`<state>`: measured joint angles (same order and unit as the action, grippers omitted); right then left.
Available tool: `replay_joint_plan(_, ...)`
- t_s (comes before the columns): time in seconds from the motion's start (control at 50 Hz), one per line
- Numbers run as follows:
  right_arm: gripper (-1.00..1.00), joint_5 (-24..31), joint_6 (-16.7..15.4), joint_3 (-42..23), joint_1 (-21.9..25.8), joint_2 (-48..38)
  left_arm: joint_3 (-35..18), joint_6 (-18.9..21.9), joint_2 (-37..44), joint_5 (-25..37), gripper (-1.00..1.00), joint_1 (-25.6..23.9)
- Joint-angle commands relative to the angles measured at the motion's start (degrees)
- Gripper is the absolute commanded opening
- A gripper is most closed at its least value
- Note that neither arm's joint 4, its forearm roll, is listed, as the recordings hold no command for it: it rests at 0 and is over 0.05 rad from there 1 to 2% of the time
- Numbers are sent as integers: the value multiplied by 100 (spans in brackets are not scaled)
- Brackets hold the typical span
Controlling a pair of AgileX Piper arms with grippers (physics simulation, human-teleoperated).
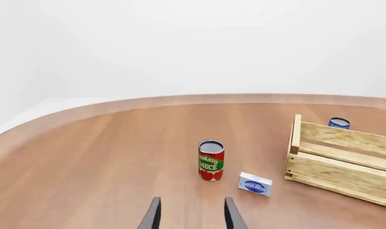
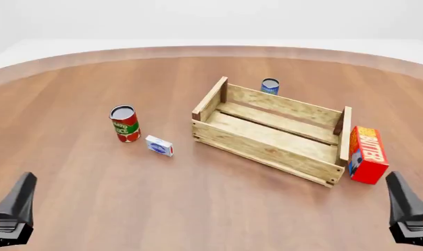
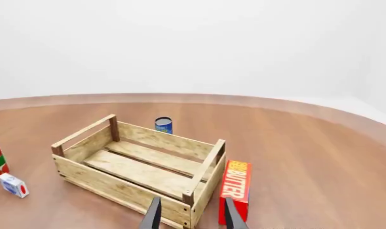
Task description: Pick up the butter and put it in the tray.
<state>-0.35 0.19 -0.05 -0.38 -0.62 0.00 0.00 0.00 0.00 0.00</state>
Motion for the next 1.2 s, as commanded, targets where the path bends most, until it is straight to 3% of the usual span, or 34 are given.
replay_joint_plan(0.02, 100, -5, 6, -12, -90, -61, 0, 0, 0, 0, 100, 0)
replay_joint_plan(0.12, 100, 35, -255, -19, -164, 22, 0, 0, 0, 0, 100, 0)
replay_joint_plan(0.5, 100, 385, -229, -344, -582, 30, 0, 0, 0, 0, 100, 0)
replay_joint_plan(0.6, 100, 115, -1, -350, -820, -508, 0, 0, 0, 0, 100, 0)
replay_joint_plan(0.8, 100, -308, -247, -314, -1181, -1191, 0, 0, 0, 0, 100, 0)
replay_joint_plan(1.2, 100, -704, -282, -217, -1383, -1776, 0, 0, 0, 0, 100, 0)
